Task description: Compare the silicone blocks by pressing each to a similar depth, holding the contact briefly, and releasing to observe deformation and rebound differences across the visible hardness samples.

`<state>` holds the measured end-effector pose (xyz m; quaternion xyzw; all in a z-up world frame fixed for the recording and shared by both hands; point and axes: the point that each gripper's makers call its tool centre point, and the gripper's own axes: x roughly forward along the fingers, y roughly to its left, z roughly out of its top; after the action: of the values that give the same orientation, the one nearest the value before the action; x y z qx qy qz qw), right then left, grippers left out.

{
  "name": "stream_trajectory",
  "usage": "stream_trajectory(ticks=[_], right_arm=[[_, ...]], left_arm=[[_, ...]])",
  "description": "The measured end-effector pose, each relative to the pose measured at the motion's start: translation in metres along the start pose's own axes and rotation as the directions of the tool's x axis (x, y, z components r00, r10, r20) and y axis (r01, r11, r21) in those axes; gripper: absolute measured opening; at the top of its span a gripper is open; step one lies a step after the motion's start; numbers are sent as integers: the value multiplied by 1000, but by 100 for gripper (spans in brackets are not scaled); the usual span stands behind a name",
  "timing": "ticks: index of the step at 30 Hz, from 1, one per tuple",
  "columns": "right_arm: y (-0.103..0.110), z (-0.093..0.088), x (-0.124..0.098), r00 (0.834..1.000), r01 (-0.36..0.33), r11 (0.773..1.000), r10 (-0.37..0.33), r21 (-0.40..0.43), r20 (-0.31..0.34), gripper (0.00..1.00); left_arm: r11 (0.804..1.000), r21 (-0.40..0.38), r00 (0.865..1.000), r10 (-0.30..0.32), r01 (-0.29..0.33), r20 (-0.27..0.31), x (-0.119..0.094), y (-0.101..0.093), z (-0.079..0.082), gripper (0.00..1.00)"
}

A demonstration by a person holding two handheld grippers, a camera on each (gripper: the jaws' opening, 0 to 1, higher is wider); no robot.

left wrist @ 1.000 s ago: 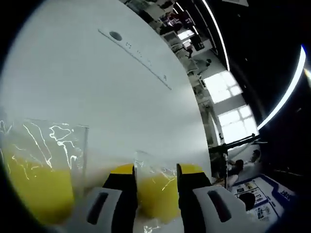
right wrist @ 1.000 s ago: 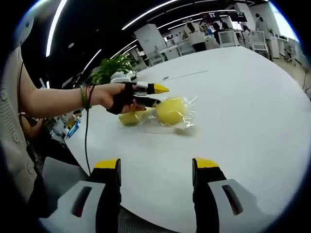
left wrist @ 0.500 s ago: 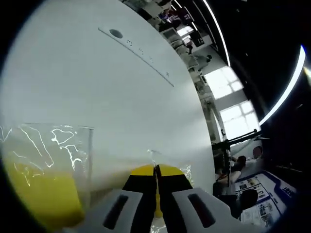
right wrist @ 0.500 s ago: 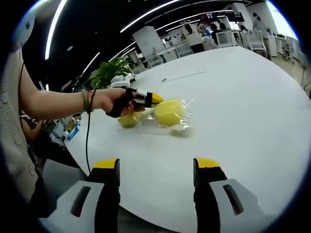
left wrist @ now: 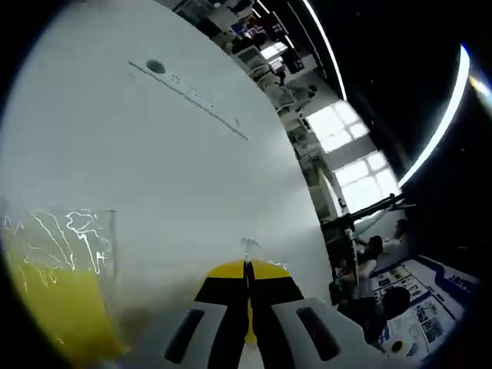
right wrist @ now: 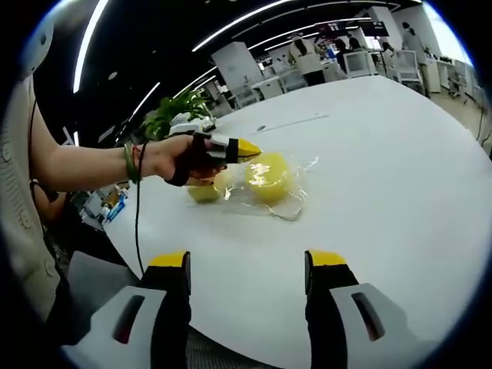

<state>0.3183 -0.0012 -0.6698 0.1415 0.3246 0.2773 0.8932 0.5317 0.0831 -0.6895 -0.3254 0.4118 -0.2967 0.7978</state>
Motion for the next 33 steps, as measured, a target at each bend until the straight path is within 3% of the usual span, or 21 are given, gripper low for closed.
stream_trajectory(ticks=[4,6,11,16,18,20,33], right_arm=[[4,2,-1,1000,-5,1000,5,-10,7,55],[7,3,-2,1000,-5,1000,6,-18,10,55],[11,6,-6,1000,-9,1000,9,-30,24,55],[16,9,-9,999,-13,999,14,-43,36,54],[18,10,-11,999,-15,999,17,-48,42,54],[21,11,-13,999,-16,998,19,-57,46,54],[41,27,-26,996,-26,992,36,-120,86,58]], left_arm=[[993,97,998,-62,62,1,-5,-25,1,0],[990,128,999,-52,51,1,-9,-34,1,0],[964,255,997,-81,79,-2,-19,-57,1,0],[941,319,993,-117,114,-9,-34,-86,-3,0],[937,329,992,-122,120,-16,-39,-91,-4,0],[919,377,993,-121,117,-12,-46,-96,-4,0],[910,402,994,-110,100,0,-94,-106,-5,0]])
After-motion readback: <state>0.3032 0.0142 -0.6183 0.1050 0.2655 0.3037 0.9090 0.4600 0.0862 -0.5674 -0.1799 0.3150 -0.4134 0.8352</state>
